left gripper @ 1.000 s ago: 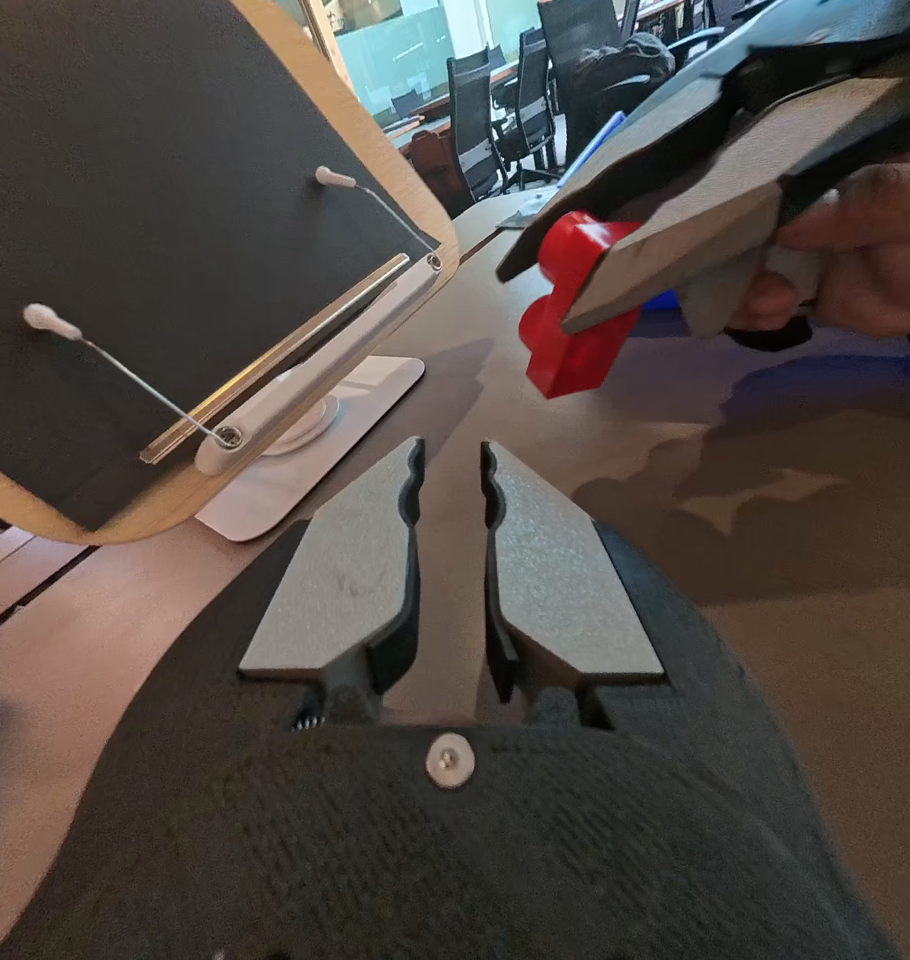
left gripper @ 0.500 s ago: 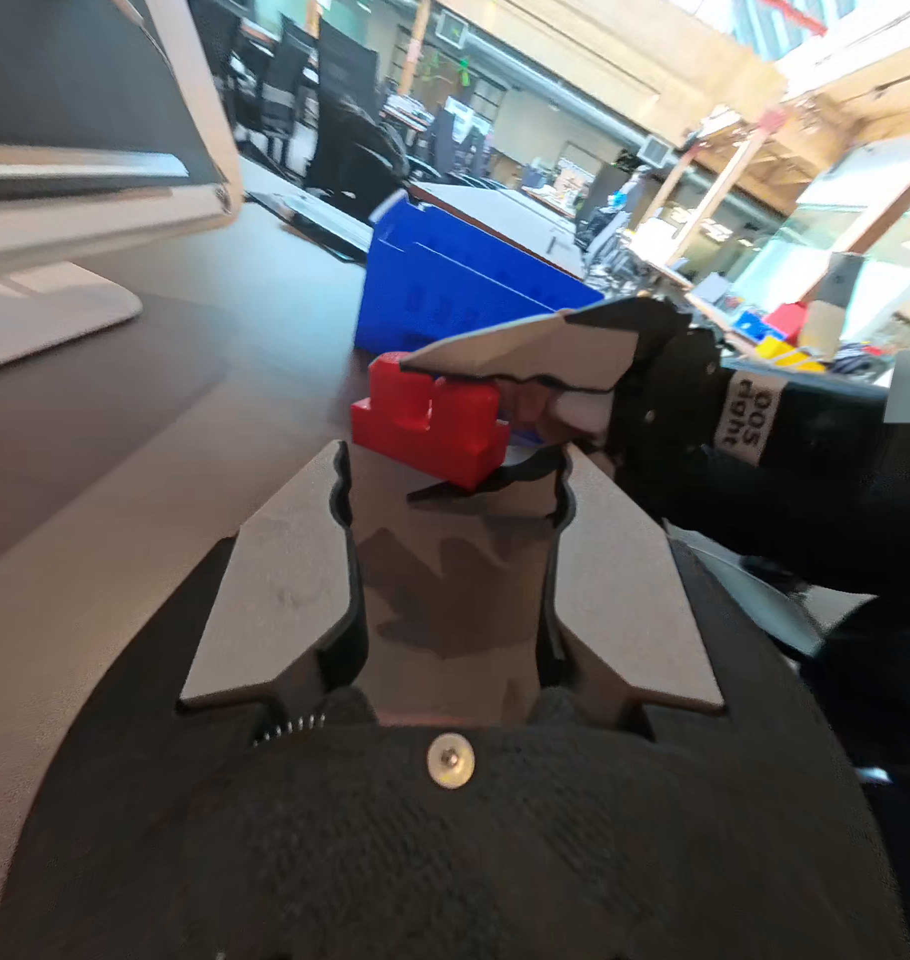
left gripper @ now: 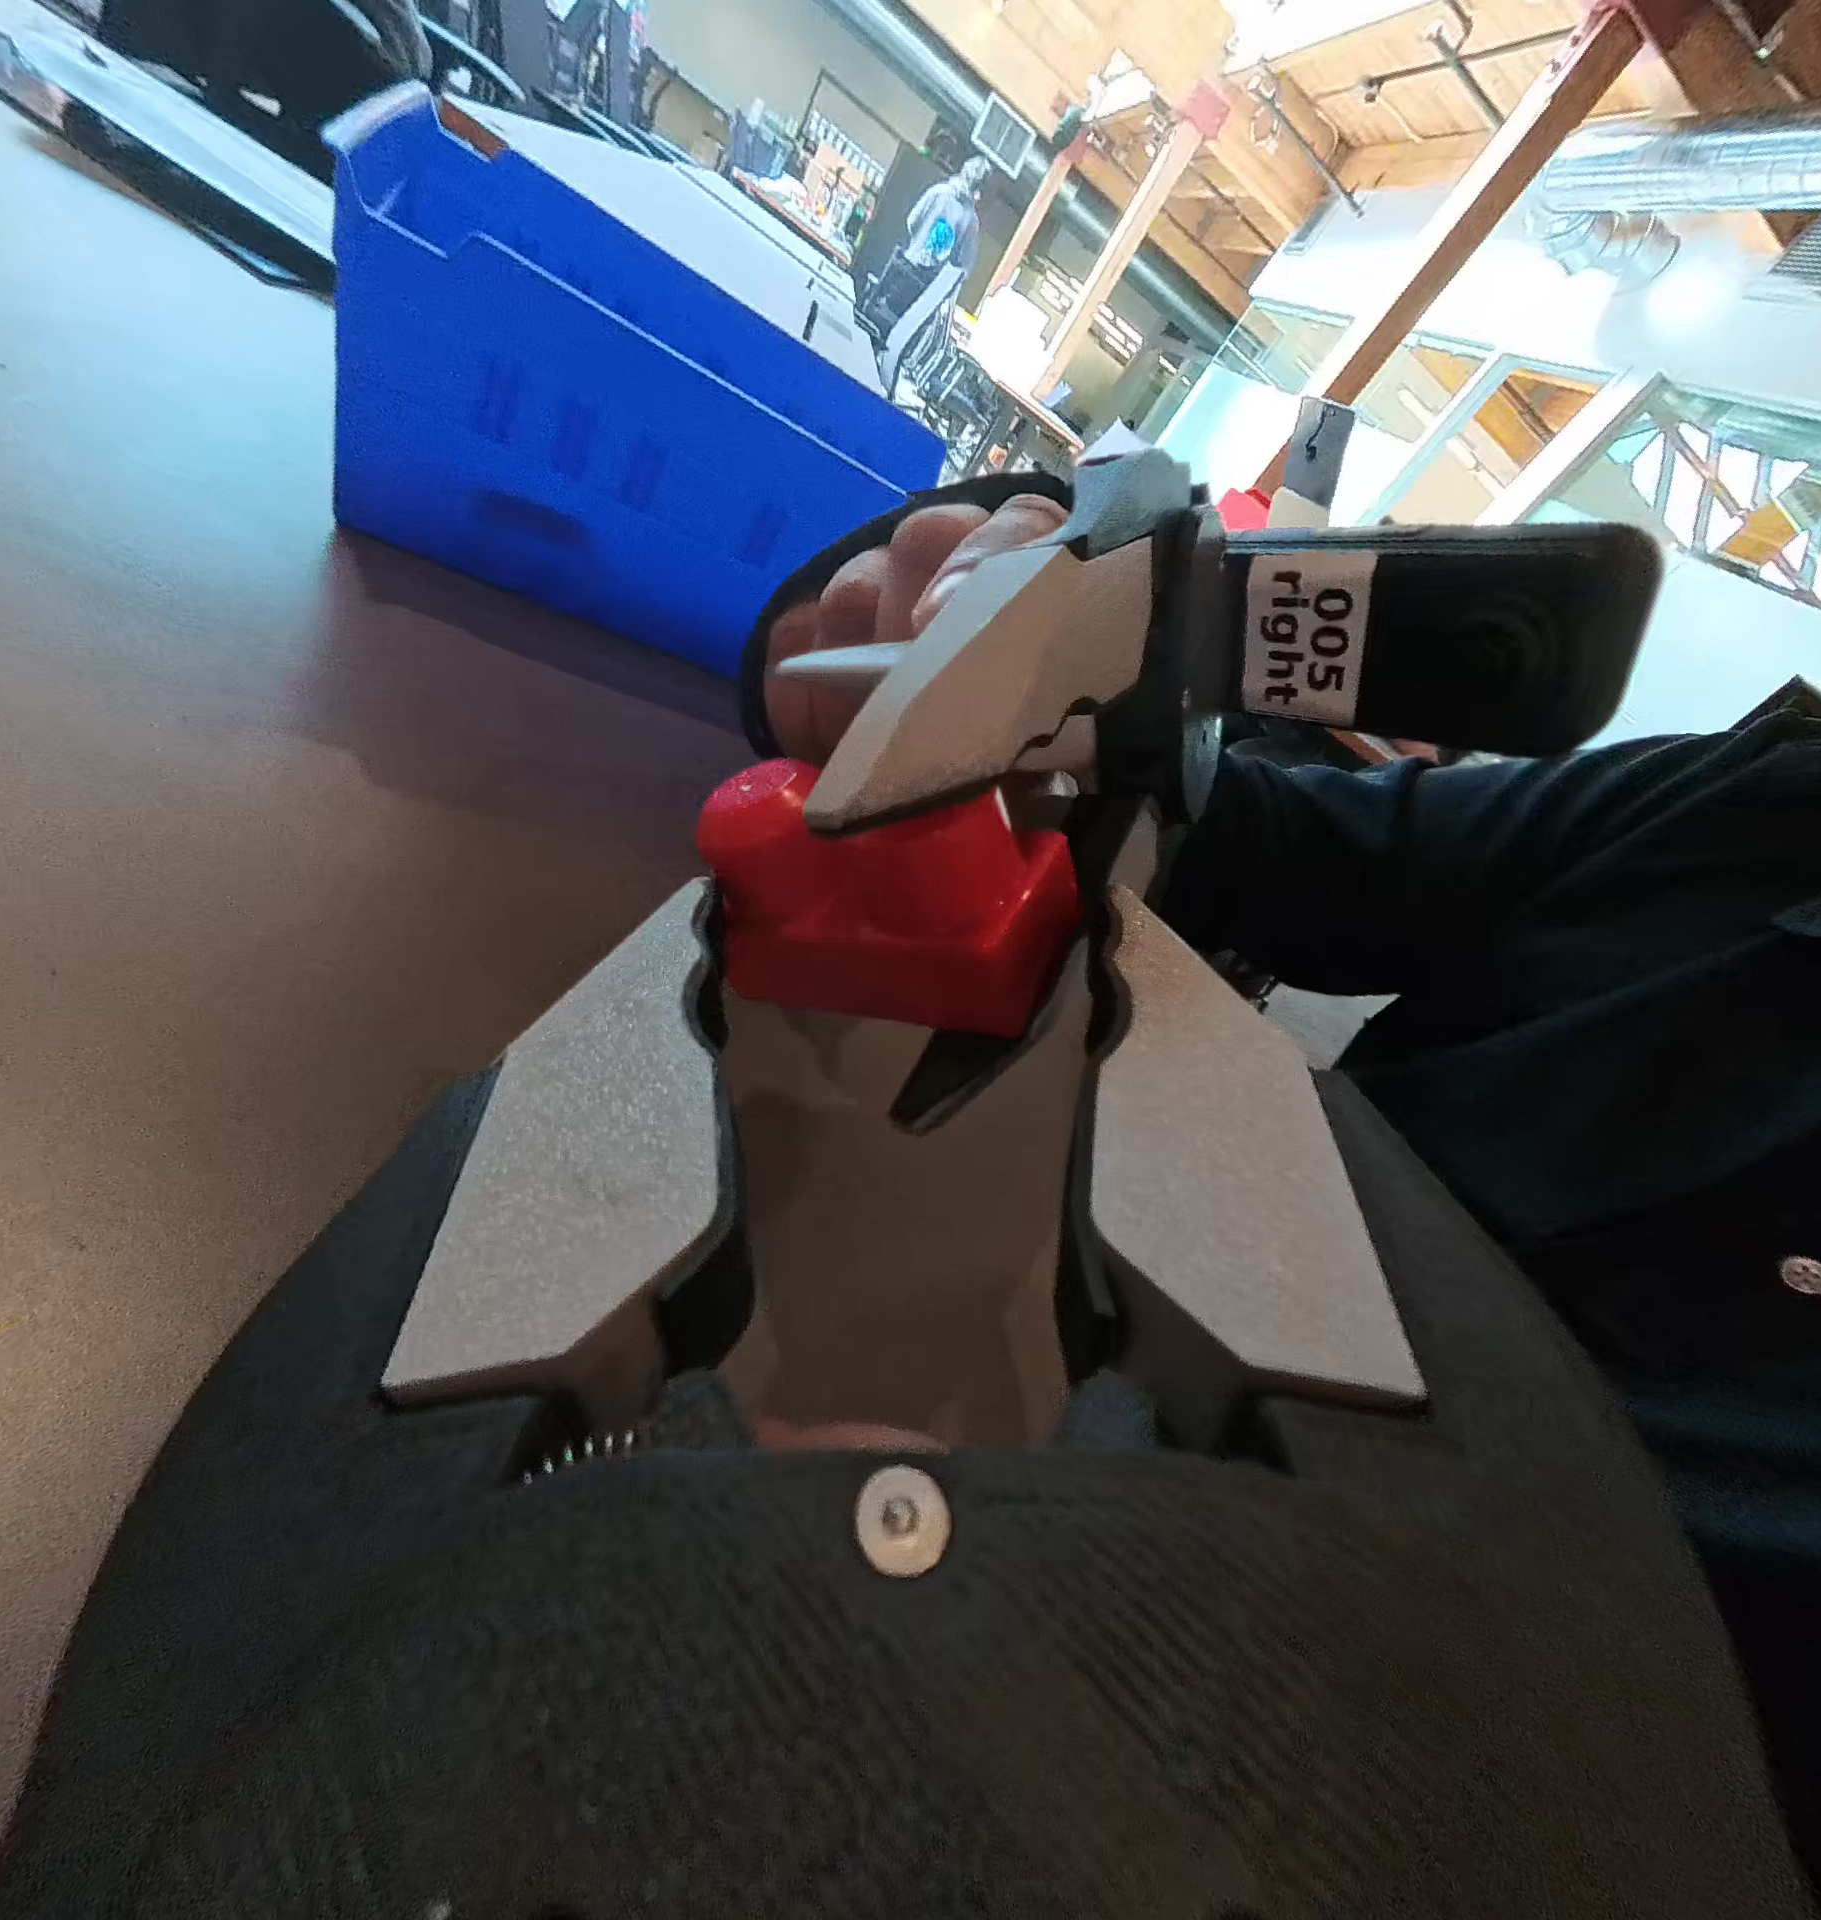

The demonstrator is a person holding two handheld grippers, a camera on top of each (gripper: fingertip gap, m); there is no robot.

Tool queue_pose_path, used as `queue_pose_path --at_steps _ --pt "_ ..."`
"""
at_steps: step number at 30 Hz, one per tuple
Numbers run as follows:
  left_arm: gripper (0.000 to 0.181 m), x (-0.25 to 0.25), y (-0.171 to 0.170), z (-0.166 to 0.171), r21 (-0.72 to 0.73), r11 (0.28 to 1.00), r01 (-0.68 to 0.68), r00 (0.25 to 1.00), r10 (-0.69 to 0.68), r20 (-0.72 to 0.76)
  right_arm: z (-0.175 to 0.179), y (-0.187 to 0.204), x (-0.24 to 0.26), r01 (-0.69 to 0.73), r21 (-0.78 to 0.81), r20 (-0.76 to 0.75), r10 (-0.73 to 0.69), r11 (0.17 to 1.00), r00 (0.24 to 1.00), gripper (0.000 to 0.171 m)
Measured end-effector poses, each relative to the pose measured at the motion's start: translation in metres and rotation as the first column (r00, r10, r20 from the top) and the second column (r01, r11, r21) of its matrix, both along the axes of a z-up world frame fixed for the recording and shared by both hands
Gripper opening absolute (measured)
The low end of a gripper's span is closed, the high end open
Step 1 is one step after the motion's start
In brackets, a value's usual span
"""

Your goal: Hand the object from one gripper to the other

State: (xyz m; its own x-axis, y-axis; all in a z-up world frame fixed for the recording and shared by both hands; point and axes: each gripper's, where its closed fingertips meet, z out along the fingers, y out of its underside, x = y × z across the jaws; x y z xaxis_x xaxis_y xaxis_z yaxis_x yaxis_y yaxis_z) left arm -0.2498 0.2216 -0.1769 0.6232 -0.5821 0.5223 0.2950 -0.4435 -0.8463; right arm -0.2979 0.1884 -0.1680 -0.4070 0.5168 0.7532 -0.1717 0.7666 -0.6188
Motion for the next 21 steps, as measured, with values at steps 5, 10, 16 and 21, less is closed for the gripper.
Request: queue_pose_path --at_steps 5,10,16,21 --pt "0.066 -0.009 0.003 -0.004 0.003 0.999 -0.042 0.998 0.042 -0.057 -0.011 0.007 -0.003 0.027 -0.004 0.071 -0.026 1.0 0.997 0.053" --pt "0.066 -0.022 0.003 -0.001 -0.003 0.998 -0.066 0.998 0.066 0.002 -0.018 0.014 -0.006 0.057 0.002 0.109 -0.057 0.998 0.992 0.064" --pt "0.066 -0.027 -0.001 0.014 0.08 0.994 -0.077 0.997 0.075 0.03 -0.011 0.024 -0.009 0.086 -0.143 0.158 -0.063 0.986 0.985 0.064" --pt "0.066 -0.026 -0.006 0.023 0.105 0.993 -0.048 0.996 0.039 0.086 -0.006 0.031 -0.01 0.101 -0.238 0.194 -0.055 0.966 0.98 0.063"
